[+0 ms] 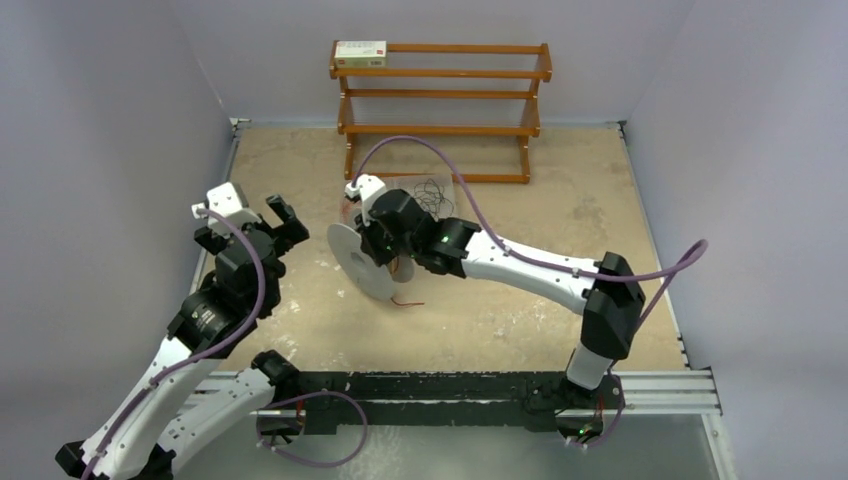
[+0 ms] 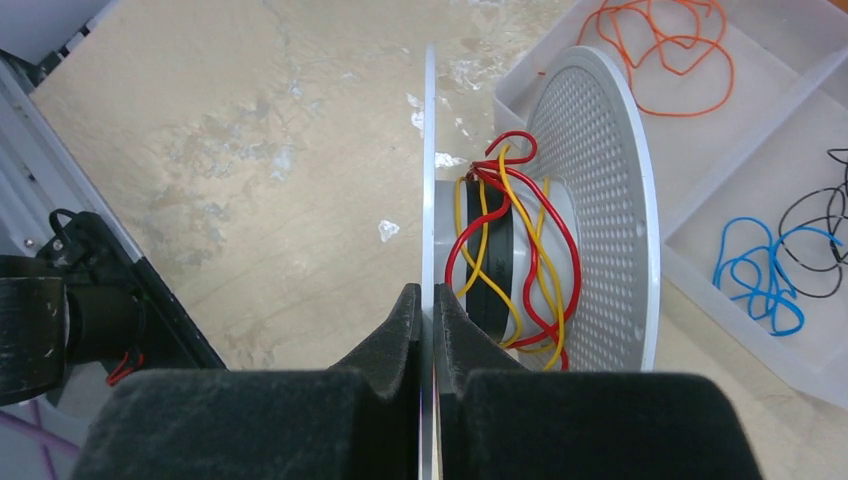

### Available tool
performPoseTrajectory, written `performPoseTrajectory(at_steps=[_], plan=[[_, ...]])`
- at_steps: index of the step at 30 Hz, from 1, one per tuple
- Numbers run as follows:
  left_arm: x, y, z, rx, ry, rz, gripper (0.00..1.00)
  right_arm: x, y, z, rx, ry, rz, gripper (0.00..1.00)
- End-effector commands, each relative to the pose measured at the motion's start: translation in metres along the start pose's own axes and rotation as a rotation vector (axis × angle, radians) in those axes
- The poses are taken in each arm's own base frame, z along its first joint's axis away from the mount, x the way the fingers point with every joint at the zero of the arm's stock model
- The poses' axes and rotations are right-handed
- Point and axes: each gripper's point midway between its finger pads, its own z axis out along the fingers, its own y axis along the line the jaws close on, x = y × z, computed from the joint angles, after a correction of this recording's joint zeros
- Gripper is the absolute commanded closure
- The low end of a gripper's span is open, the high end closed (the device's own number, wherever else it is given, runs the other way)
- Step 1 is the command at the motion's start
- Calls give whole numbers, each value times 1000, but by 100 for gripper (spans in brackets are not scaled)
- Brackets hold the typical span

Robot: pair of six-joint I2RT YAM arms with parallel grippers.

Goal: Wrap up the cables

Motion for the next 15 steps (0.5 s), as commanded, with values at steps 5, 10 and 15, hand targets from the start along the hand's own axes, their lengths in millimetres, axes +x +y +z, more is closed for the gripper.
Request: performPoseTrajectory(at_steps=[5, 10, 15], plan=[[-15, 14, -4, -54, -55, -66, 1, -50, 34, -6, 54, -175, -32, 100], [-13, 13, -3, -53, -51, -64, 1, -47, 43, 2, 93, -193, -33, 100], [-11, 10, -1, -45, -40, -55, 1, -40, 56, 7, 101, -207, -35, 100]])
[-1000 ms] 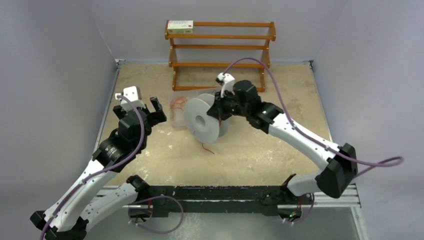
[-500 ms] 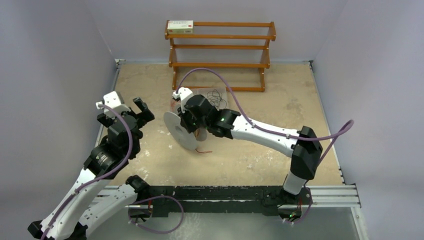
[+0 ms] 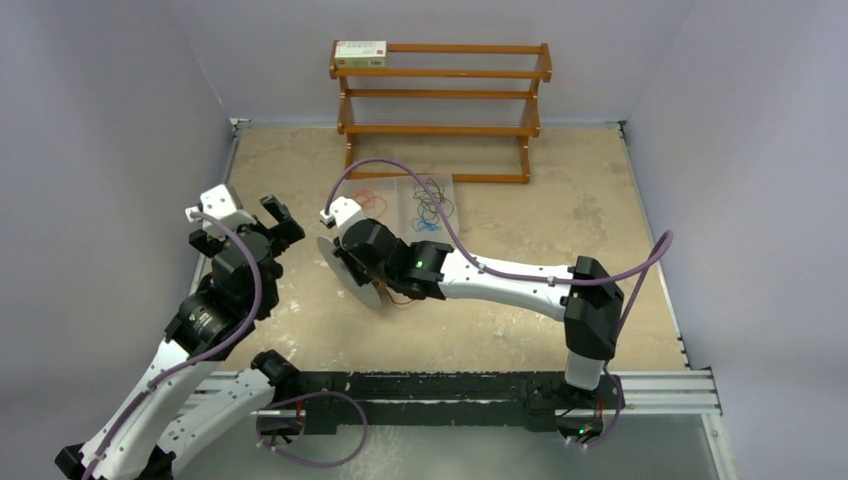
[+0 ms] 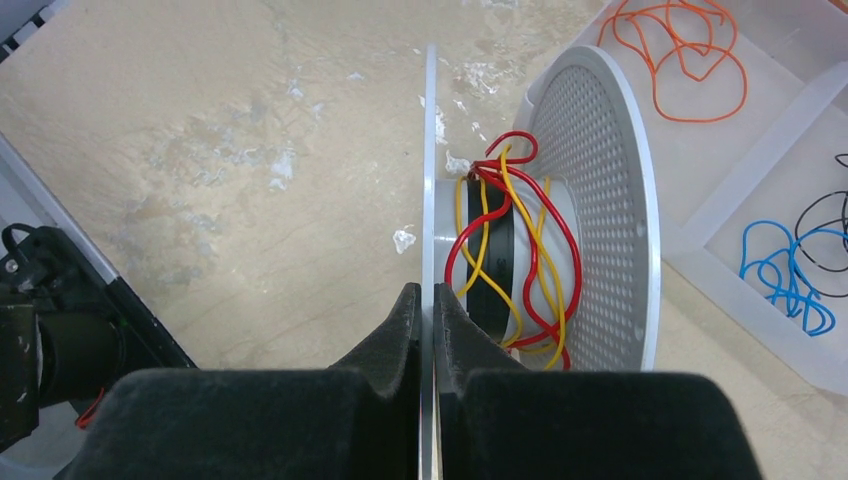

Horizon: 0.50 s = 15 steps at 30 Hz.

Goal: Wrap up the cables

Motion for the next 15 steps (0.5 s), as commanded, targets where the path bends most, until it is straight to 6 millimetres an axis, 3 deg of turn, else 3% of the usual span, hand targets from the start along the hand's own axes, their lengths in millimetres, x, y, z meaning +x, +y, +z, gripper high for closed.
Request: performPoseTrajectory(at_steps=[1, 8, 15], plan=[[-2, -3, 2, 0, -3, -23, 1, -58, 8, -13, 32, -194, 62, 96], [7, -18, 4, 58, 35, -3, 1, -60, 11, -21, 46, -203, 62, 61], [19, -29, 1, 110, 89, -48, 1, -83, 0, -63, 54, -271, 104, 52]])
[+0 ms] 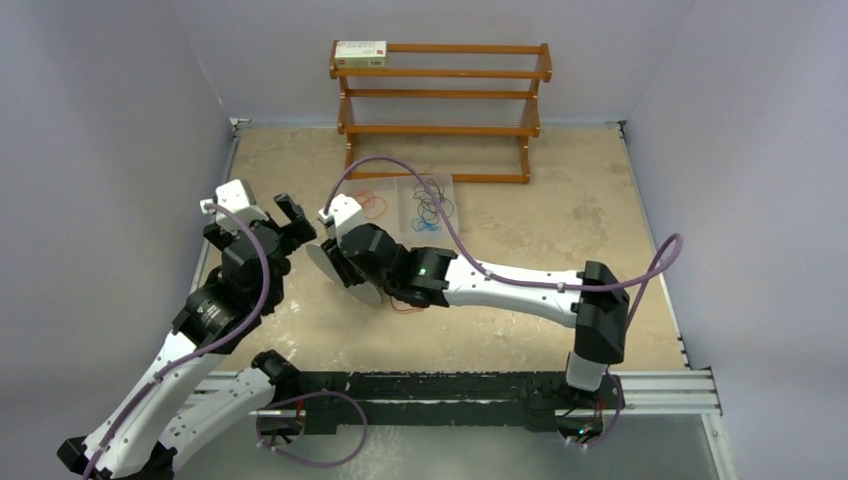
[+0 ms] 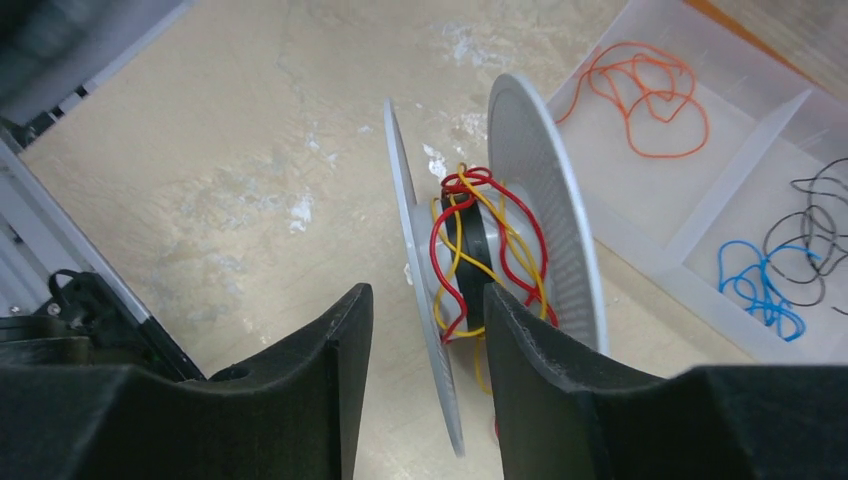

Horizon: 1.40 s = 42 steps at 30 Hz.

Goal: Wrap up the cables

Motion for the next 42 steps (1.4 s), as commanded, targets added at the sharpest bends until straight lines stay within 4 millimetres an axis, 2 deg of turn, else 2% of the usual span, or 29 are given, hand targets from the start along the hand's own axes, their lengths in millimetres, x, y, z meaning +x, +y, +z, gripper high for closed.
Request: performPoseTrajectory(at_steps=[1, 6, 8, 12, 15, 19, 26, 30, 33, 35, 42], plan=[[6, -12, -3, 60, 39, -75, 1, -68, -16, -53, 23, -177, 98, 51], [21, -25, -6, 103, 129, -116, 2, -75, -37, -84, 63, -205, 113, 49], [28, -27, -6, 85, 172, -123, 3, -70, -41, -93, 63, -193, 124, 49], [41, -25, -4, 27, 232, -136, 6, -62, -63, -109, 129, -206, 135, 47], [44, -28, -4, 10, 265, -156, 11, -53, -75, -120, 161, -206, 141, 46], [54, -30, -5, -11, 320, -158, 14, -42, -87, -128, 196, -204, 147, 45], [93, -53, -1, 20, 472, -115, 22, -25, -112, -135, 256, -206, 163, 43], [107, -56, -1, 21, 525, -82, 29, -12, -138, -130, 289, -189, 178, 42], [115, -53, -1, 9, 546, -57, 36, -12, -169, -117, 300, -182, 207, 42], [118, -51, -1, 4, 551, -47, 40, -14, -185, -107, 303, -170, 215, 42], [122, -42, -1, -21, 553, -6, 52, -11, -219, -56, 342, -92, 211, 44]])
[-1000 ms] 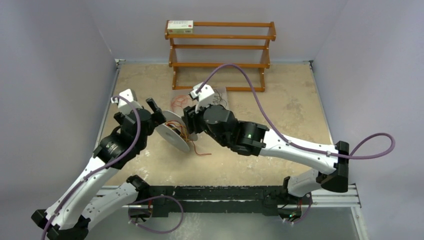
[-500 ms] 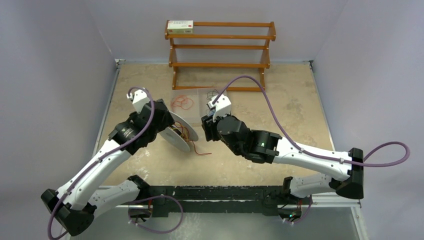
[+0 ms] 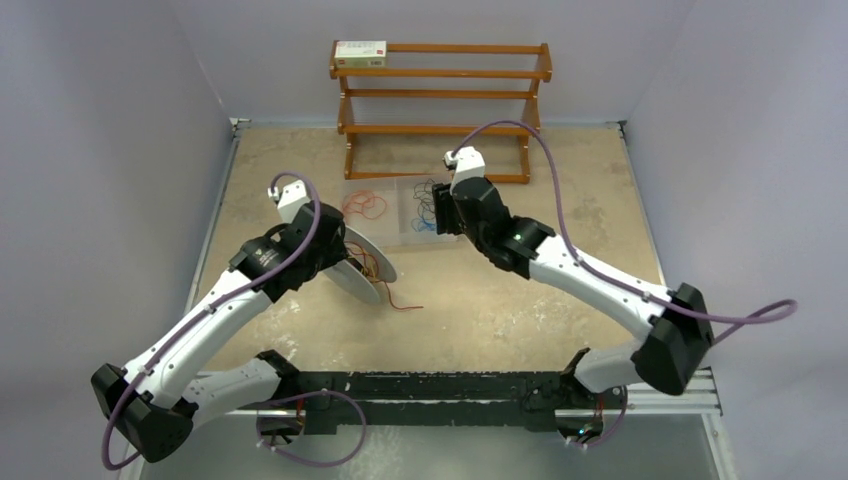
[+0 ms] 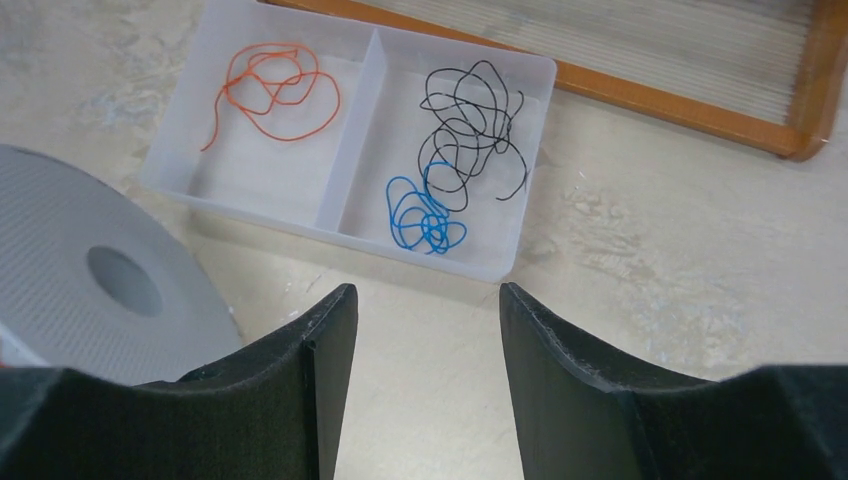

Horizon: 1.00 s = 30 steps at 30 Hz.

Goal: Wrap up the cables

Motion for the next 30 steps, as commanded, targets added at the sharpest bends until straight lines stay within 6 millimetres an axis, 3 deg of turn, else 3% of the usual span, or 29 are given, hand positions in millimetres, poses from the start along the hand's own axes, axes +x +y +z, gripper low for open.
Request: performPoseTrajectory(at_steps=[1, 12, 23, 30], plan=[[-5, 5, -2, -15, -21, 7, 54, -22, 10, 31, -37, -26, -1, 44], [-3, 17, -6, -33, -11, 97, 70, -17, 2, 105, 7, 33, -40, 49], [-3, 8, -1, -8, 6, 170, 82, -11, 1, 120, 19, 58, -42, 51], [-7, -3, 7, -14, 13, 230, 85, -9, -4, 123, 27, 64, -35, 51]])
